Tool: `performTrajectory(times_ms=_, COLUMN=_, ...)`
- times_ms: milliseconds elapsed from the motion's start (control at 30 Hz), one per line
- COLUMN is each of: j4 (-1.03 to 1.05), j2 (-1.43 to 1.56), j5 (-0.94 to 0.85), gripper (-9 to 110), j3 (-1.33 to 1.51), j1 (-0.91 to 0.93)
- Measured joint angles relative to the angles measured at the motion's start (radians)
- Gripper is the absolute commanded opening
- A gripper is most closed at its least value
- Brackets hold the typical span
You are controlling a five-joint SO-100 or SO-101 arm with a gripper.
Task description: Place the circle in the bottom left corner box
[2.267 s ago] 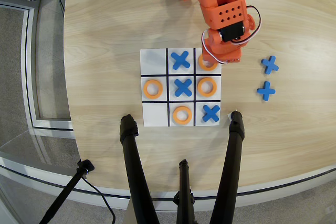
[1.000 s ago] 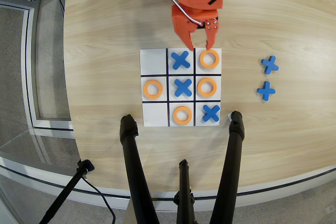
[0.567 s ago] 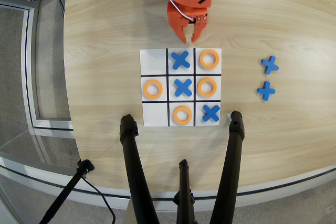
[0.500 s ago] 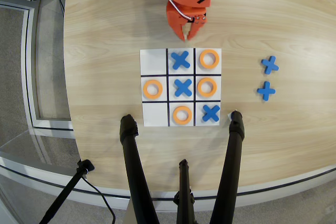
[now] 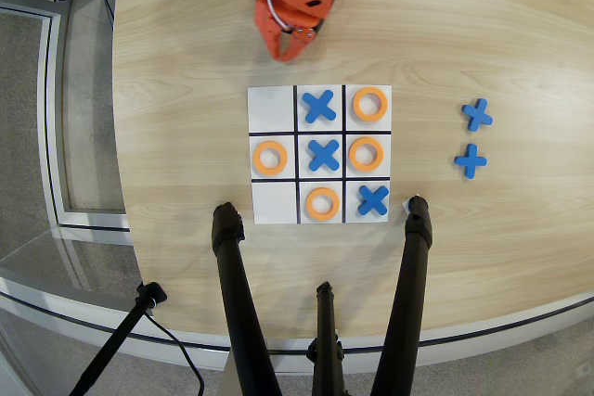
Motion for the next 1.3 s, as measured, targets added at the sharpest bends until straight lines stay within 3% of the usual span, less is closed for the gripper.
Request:
performTrajectory(times_ms=267, j4=0.0, j2=0.014, j5=0.0, gripper=0, j3=0.0, j1=0.857)
performTrajectory(times_ms=367, j4=0.0, j2=0.014, j5=0.0, gripper=0, j3=0.0, j1=1.043)
performTrajectory(times_ms=1300, j4=0.002, j2=0.014, j5=0.0, gripper=0, j3=0.0, j1=1.062)
